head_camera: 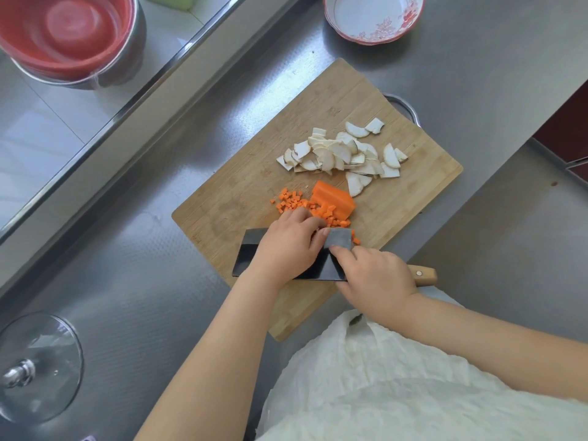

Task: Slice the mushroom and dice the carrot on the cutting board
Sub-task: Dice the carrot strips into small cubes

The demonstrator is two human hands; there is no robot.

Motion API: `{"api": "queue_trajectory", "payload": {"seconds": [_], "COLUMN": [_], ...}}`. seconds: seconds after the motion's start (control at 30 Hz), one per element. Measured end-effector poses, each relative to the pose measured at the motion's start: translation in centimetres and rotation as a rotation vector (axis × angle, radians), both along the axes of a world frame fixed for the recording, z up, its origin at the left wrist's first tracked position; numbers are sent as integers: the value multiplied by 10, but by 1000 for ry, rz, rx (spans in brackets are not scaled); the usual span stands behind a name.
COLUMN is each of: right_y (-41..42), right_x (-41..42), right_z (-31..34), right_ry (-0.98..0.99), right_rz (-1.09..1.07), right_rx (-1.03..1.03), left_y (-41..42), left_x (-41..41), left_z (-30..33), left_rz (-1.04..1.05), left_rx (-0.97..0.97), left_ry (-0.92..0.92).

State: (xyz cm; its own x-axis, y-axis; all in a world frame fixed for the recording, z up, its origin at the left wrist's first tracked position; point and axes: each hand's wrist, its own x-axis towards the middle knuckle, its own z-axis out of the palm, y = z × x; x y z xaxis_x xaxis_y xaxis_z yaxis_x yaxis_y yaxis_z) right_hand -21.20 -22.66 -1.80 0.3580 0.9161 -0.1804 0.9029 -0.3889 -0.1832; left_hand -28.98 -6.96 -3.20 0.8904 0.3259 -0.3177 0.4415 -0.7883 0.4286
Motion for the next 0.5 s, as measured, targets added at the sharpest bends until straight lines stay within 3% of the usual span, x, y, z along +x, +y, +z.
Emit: {"api": "queue_trajectory", "payload": {"seconds": [0.1,0.2,0.27,0.37,0.5], "right_y": [-1,1,3,8,15], "right_x": [-3,-3,-1,1,0], "right_z": [2,9,11,10,6], "right_ry": [31,92,251,391,422], "right_rz": [1,-25,-87,-185,-212], "right_rx": [-28,-101,-136,-128,-156], "left_y": [1,-4,-10,-24,-39], "left_x": [-5,-29,-51,-78,-99], "left_z": [8,22,24,0,-49], "left_rz": [126,424,545,498,330], "left_rx": [92,199,267,226,175], "left_ry": [-158,-663,-869,-830,-497]}}
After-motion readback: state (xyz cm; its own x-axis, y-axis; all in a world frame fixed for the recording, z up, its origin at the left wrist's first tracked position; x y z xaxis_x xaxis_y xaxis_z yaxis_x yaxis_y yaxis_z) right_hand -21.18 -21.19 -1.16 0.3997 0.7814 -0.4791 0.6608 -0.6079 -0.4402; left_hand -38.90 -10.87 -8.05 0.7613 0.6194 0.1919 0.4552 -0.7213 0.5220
